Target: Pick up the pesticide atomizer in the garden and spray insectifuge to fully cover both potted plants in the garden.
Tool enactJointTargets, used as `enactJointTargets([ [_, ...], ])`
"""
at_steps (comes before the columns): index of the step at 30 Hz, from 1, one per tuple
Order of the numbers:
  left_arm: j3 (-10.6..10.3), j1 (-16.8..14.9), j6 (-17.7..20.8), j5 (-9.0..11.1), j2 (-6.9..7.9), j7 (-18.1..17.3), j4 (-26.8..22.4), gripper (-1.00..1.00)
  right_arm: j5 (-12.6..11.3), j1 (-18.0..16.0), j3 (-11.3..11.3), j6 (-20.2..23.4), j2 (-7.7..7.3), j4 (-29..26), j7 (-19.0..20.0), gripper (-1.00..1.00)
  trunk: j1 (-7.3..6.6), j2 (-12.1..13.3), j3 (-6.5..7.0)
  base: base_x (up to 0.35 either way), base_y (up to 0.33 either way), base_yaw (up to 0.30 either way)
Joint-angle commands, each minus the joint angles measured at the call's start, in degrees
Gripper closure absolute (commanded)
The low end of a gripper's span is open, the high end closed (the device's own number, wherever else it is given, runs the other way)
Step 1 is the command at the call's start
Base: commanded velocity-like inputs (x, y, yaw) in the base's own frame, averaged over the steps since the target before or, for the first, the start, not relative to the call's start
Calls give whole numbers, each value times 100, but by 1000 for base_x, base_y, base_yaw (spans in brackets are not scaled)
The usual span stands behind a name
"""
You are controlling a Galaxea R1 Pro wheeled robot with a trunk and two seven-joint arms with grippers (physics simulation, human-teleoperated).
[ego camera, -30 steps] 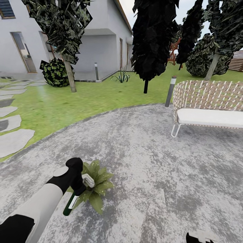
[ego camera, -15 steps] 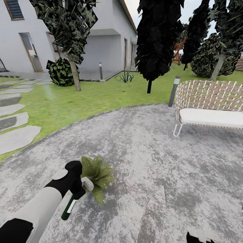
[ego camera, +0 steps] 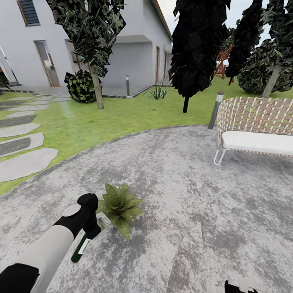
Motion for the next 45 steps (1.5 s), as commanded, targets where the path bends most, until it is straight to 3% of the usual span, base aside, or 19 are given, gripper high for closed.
enactJointTargets([
  [1,99,-3,50,-15,0,129,-6,100,63,-5,-41,-19,-1,10,-22,-100,-1,-2,-5,0,0,6],
  [5,528,3,50,10,-140,370,-4,100,65,-5,-41,-18,-1,18,-22,-100,-1,-2,-5,0,0,2],
  [8,585,5,50,-32,-645,404,0,100,64,-5,-41,-18,-1,20,-22,-100,-1,-2,-5,0,0,0],
  [9,596,5,50,-35,-649,406,0,100,65,-5,-41,-18,-1,20,-22,-100,-1,-2,-5,0,0,0],
  [11,621,6,26,12,-189,408,3,100,67,-5,-41,-18,-1,20,-22,-100,-1,-2,-5,0,0,0],
  [12,635,7,1,114,161,404,40,100,69,-5,-41,-18,-1,20,-22,-100,-1,-2,-5,0,0,0],
  [13,651,203,-27,269,384,407,42,100,69,-5,-41,-18,-1,20,-22,-100,-1,-2,-5,0,0,0],
  [17,715,568,-419,357,444,410,12,100,69,-5,-41,-18,-22,20,-22,-100,-1,-2,-5,0,0,0],
  [22,1721,769,-1863,941,493,510,24,100,72,-5,-4,-10,-45,-3,9,-100,-1,-2,-5,0,0,0],
  [23,1983,782,-2361,999,496,644,50,100,88,-5,123,-10,-42,-19,18,-100,-1,-2,-5,0,0,0],
  [26,2619,920,-3633,1068,493,945,82,100,401,-5,1007,-10,-17,-274,70,-100,-1,-2,-5,0,0,0],
  [28,2859,1039,-4320,1078,491,993,102,100,616,-5,1612,-5,18,-637,458,-100,-1,-2,-5,0,0,0],
  [30,2948,1123,-5003,1065,494,1009,236,100,716,-5,2026,6,38,-1026,1399,-100,-1,-2,-5,0,0,0],
  [31,2970,1144,-5352,1044,497,1013,385,100,753,-9,2151,16,45,-1279,2123,-100,-1,-2,-5,0,0,0],
  [35,2908,1156,-5891,958,481,1002,873,100,802,-13,2276,34,42,-2370,4265,-100,-1,-2,-5,0,0,0],
  [36,2742,1151,-5920,866,440,972,937,100,822,-14,2294,98,37,-2896,4993,-100,-1,-2,-5,0,0,0],
  [37,2596,1150,-5923,826,422,964,952,100,891,-14,2341,218,36,-3171,5390,-100,-1,-2,-5,0,0,0],
  [40,2585,1182,-5887,923,455,1057,919,100,789,69,2410,210,135,-3086,5277,-100,-1,-2,-5,0,0,0],
  [45,2611,1017,-5712,767,491,1209,776,100,951,91,2348,208,296,-3202,5440,-100,-1,-2,-5,0,0,0],
])
